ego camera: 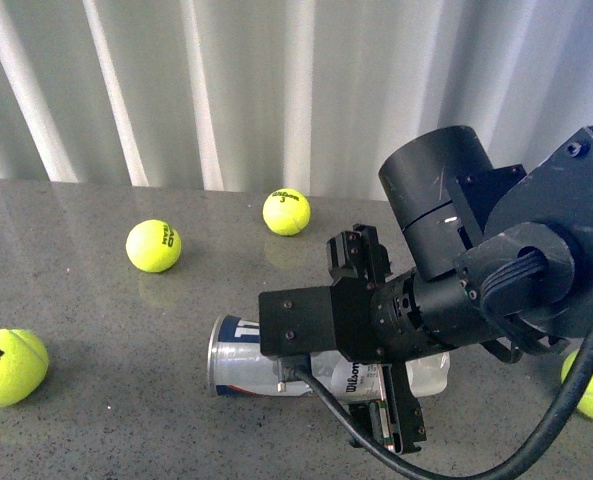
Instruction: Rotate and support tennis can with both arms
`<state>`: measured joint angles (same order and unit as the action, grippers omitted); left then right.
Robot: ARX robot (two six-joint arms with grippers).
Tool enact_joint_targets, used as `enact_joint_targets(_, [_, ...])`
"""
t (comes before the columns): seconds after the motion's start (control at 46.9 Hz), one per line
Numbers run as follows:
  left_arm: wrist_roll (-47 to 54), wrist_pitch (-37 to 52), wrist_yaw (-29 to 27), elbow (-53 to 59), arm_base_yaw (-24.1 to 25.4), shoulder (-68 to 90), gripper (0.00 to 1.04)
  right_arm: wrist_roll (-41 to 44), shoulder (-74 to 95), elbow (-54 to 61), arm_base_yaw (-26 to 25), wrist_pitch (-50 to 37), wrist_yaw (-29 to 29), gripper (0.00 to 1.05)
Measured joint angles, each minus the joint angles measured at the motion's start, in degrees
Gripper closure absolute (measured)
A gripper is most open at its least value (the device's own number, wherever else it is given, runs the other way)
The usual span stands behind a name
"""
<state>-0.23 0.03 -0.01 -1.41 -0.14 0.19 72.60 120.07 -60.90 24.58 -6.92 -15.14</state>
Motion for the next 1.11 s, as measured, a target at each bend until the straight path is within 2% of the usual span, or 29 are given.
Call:
enact_joint_targets(0.256, [0.0, 0.0, 0.0, 0.0, 0.0, 0.0, 0.07, -6.08, -5.7, 3.17, -0.37, -0.22, -3.13, 0.07])
enact_joint_targets(0.49, [0.0, 0.0, 0.0, 0.0, 0.0, 0.0, 0.07, -18.29, -14.71, 6.16, -0.55, -1.09, -7.13, 0.07])
enact_joint_targets(0.575, [0.0, 0.0, 0.0, 0.0, 0.0, 0.0, 0.07, -24.22, -18.84, 8.46, -1.16, -4.15, -7.39, 0.07])
enact_joint_targets(0.682, [0.0, 0.0, 0.0, 0.0, 0.0, 0.0, 0.07, -34.6, -22.97, 10.54, -2.45, -9.09, -4.31, 0.07])
enact_joint_targets(0.746, [0.0, 0.0, 0.0, 0.0, 0.0, 0.0, 0.07, -45.75, -26.77, 12.09, -4.0, -11.67, 0.59, 0.07])
enact_joint_targets(0.895, [0.0, 0.0, 0.0, 0.0, 0.0, 0.0, 0.07, -70.69, -35.91, 17.92, -7.41, -11.76, 10.19, 0.07])
enact_joint_targets(0.98, [0.0, 0.0, 0.0, 0.0, 0.0, 0.0, 0.07, -78.73, -39.71, 21.42, -8.39, -12.5, 13.88, 0.07])
enact_joint_targets(1.108, [0.0, 0.0, 0.02, 0.0, 0.0, -0.02, 0.07, -83.45, -41.59, 22.32, -8.83, -12.68, 14.21, 0.07])
